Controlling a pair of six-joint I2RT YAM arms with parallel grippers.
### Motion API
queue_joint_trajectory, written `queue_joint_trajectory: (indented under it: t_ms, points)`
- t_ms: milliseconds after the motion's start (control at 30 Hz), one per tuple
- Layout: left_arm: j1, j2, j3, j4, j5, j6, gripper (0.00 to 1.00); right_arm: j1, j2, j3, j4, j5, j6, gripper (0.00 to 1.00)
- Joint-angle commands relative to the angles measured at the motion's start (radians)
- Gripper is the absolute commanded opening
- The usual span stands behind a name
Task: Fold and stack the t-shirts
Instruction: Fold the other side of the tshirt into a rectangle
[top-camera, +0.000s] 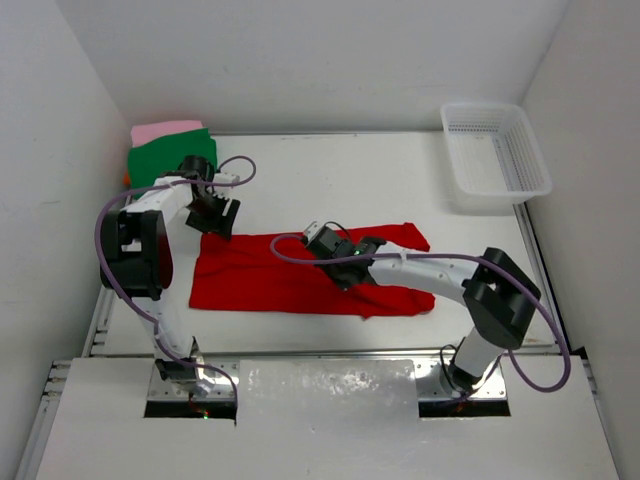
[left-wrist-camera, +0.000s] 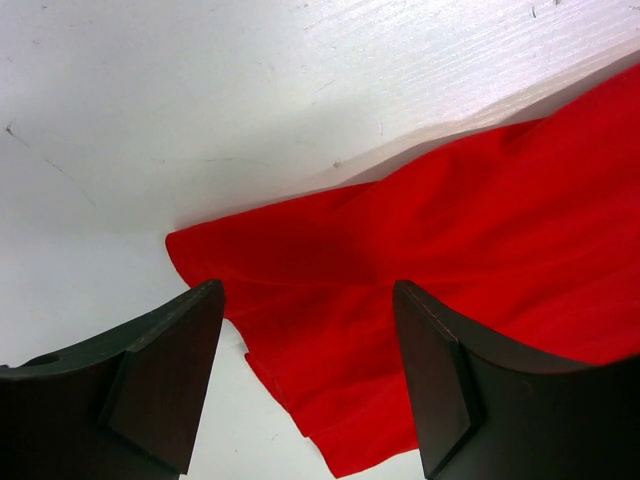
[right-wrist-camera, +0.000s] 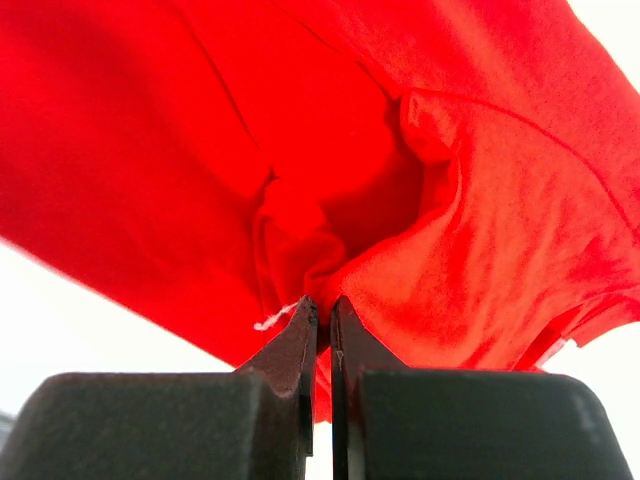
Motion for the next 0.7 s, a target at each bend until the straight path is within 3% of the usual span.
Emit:
queue_joint_trajectory:
  t_ms: [0, 233, 433, 533, 667]
  points:
    - [0.01, -0.027, 0.003, 0.005, 0.005, 0.011, 0.66, 0.016, -0.077, 0.002, 0.0, -0.05, -0.059, 0.01]
    - [0.01, -0.019, -0.004, 0.005, -0.003, 0.009, 0.66, 0.024, -0.069, -0.073, 0.045, -0.243, -0.161, 0.04]
    - [0.01, -0.021, -0.004, 0.005, -0.009, 0.012, 0.66, 0.024, 0.023, -0.094, 0.062, -0.292, -0.165, 0.1]
    - [0.012, -0.018, -0.004, 0.002, -0.006, 0.012, 0.66, 0.022, 0.031, -0.075, 0.081, -0.296, -0.164, 0.35]
    - [0.01, -0.021, 0.019, 0.003, 0.02, 0.011, 0.66, 0.022, -0.012, -0.029, 0.131, -0.444, -0.17, 0.51]
